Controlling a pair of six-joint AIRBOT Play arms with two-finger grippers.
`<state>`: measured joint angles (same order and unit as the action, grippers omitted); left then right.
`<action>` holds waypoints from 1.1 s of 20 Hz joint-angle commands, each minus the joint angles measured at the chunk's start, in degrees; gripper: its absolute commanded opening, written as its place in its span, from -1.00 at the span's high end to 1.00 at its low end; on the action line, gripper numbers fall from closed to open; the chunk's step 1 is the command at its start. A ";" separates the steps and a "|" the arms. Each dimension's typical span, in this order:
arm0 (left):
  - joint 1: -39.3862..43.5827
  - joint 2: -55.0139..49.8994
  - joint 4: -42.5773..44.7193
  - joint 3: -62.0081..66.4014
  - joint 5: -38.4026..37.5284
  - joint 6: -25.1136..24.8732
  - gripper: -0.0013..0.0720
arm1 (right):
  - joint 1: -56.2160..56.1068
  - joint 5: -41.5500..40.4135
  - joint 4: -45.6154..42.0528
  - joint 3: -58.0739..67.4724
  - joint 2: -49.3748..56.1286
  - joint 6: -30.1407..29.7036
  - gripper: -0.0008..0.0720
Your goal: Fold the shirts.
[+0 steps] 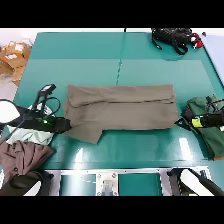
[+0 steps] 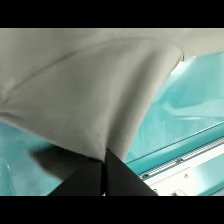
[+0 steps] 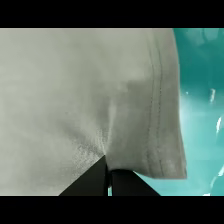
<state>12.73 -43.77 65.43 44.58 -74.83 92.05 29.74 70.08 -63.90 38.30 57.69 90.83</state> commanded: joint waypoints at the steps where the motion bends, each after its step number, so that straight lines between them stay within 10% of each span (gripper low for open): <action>1: -0.04 1.14 1.40 3.21 2.60 0.42 0.90 | 0.04 2.67 -1.05 4.26 -2.16 0.50 0.93; 15: -0.70 -47.78 5.81 45.72 16.41 -5.77 0.90 | -13.27 -10.08 2.40 44.15 39.67 0.50 0.93; 17: -1.20 -54.73 5.99 51.98 19.96 -6.14 0.89 | -13.16 -11.80 4.17 50.93 47.04 0.48 0.48; 18: -1.44 -56.94 6.12 54.10 21.38 -6.19 0.41 | -12.92 -11.50 5.03 54.45 49.70 0.46 0.00; 19: -1.64 -58.27 6.21 55.84 22.27 -5.79 -0.60 | -12.68 -10.36 4.87 57.24 50.95 0.42 -0.19; 20: -2.19 -58.55 6.16 57.00 22.32 -4.63 -0.88 | -12.04 -9.05 4.76 59.71 51.23 -0.85 -0.20; 22: -3.85 -58.53 6.23 60.04 19.17 -3.89 -0.82 | -9.81 -3.50 4.68 64.04 51.21 -4.61 -0.21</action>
<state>10.35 -99.33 71.37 99.42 -55.09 86.89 18.17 61.76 -59.55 95.24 105.80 89.76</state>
